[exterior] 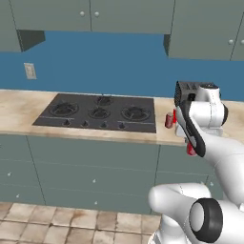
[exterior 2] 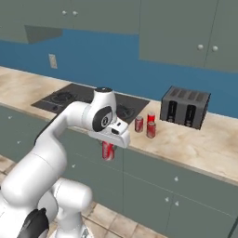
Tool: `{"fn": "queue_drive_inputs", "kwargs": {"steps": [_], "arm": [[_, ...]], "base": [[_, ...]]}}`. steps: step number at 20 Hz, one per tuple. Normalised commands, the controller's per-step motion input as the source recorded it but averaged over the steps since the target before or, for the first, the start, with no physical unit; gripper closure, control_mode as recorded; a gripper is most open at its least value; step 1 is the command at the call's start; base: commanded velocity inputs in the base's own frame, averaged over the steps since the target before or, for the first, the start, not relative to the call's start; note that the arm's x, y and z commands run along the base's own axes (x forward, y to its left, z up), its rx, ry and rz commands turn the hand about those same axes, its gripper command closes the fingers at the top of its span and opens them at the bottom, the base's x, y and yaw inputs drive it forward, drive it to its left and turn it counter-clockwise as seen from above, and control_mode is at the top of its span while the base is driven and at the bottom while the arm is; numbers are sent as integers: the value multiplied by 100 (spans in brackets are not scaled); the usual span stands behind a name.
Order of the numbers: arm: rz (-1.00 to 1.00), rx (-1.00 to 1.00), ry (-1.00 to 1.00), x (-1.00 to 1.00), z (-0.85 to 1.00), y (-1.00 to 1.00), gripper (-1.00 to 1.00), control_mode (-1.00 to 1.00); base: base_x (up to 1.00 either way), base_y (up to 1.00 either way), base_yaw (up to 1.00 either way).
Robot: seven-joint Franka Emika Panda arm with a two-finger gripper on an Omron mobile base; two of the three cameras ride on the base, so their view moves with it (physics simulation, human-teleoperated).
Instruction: Four empty soda cans are scattered around the kitchen. Gather all the cans and cluster them next to the stove for recycling.
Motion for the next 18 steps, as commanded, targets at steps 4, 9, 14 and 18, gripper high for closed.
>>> {"fn": "queue_drive_inputs", "kwargs": {"steps": [4,9,14,18], "arm": [[0,0,0,0,0,0,100,100],[0,0,0,0,0,0,100,100],[0,0,0,0,0,0,100,100],[0,0,0,0,0,0,100,100]], "base": [[47,27,-12],[49,27,-13],[47,30,-12],[52,23,-8]]}}
